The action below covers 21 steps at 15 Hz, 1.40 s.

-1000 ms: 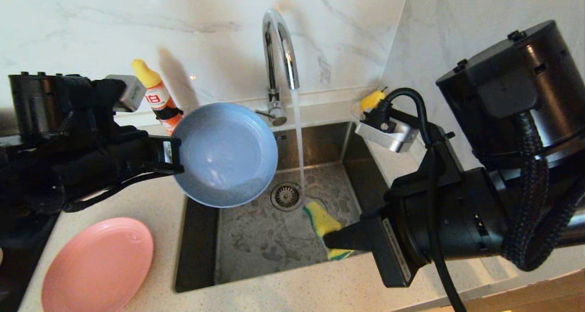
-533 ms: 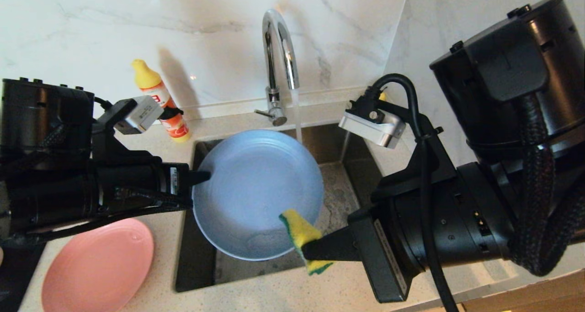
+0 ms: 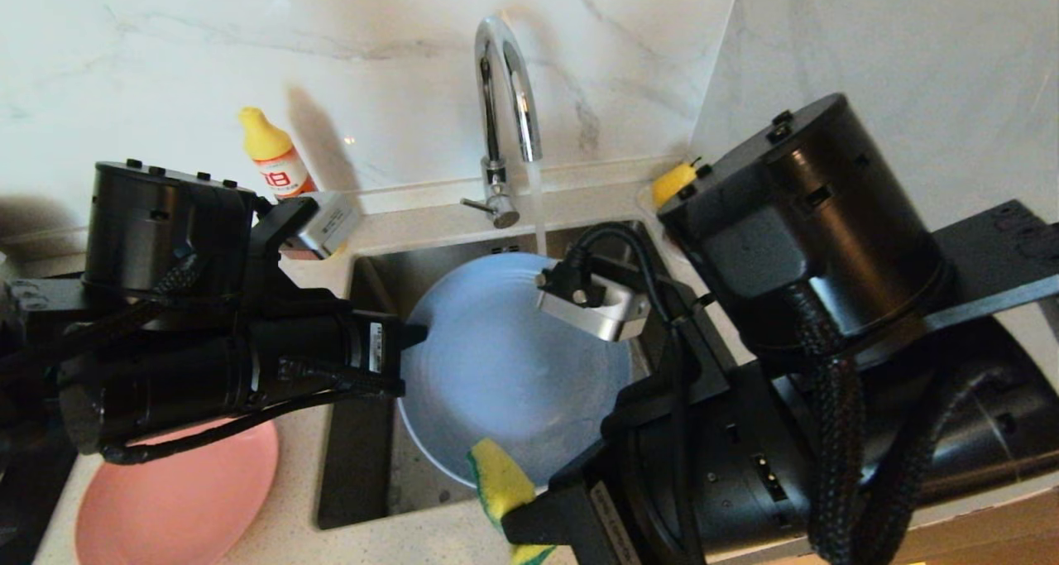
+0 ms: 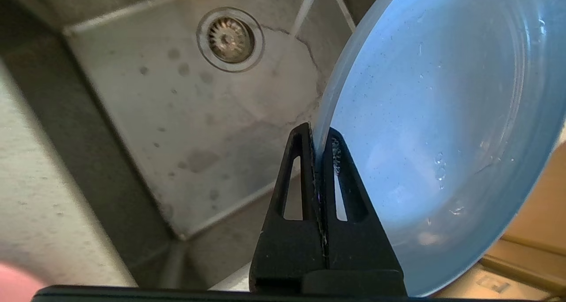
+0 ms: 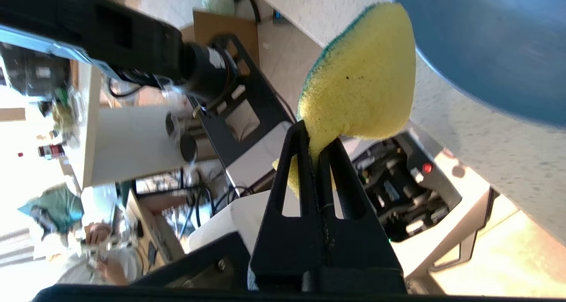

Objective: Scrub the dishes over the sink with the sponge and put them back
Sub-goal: Wipe the plate

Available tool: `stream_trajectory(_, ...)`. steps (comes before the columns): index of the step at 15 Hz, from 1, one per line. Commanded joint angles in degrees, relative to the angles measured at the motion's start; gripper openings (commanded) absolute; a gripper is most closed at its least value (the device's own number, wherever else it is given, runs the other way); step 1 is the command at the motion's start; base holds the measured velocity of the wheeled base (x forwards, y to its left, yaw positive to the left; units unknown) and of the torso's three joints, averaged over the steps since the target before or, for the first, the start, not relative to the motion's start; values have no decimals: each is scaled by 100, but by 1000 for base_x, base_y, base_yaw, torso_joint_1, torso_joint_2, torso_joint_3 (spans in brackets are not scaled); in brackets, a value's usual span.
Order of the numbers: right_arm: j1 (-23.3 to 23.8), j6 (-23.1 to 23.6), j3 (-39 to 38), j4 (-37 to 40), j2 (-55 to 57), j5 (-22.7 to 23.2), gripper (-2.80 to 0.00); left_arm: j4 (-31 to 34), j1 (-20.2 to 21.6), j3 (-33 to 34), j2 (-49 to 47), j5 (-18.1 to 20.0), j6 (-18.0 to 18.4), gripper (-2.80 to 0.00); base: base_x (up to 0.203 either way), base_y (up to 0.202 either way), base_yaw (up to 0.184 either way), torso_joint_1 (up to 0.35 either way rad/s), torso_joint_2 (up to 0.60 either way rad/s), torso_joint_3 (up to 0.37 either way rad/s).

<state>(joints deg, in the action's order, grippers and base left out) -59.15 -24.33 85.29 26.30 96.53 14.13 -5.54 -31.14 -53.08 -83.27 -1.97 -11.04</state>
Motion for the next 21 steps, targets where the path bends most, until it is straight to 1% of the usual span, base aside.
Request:
stream_trajectory(1,-69,-14,61,16,330,9,-280,-8,-15,-45,-119,-6,-91,-280,0,0,0,0,0,0)
stream_trajectory(4,-114,-20,177,14,656,-10,-280,-8,-32,-45,-145,3,-118,-280,0,0,0,0,0,0)
stream_trajectory(7,-91,-31,438,16,906,-48,-280,-8,-147,-1,-92,3,-127,-280,0,0,0,0,0,0)
stream_trajectory(11,73,-19,552,14,1019,-143,-280,9,-245,27,40,-6,-188,-280,0,0,0,0,0,0)
stream_trajectory(12,182,-19,600,14,1046,-177,-280,9,-287,70,99,-6,-188,-280,0,0,0,0,0,0)
stream_trajectory(15,345,-19,812,41,987,-183,-280,1,-290,190,144,-14,-188,-280,0,0,0,0,0,0)
stream_trajectory(18,490,-11,1178,242,977,-179,-280,1,-296,245,180,-6,-180,-280,0,0,0,0,0,0)
stream_trajectory(21,571,-10,1210,280,1027,-176,-280,22,-315,305,320,9,-194,-280,0,0,0,0,0,0)
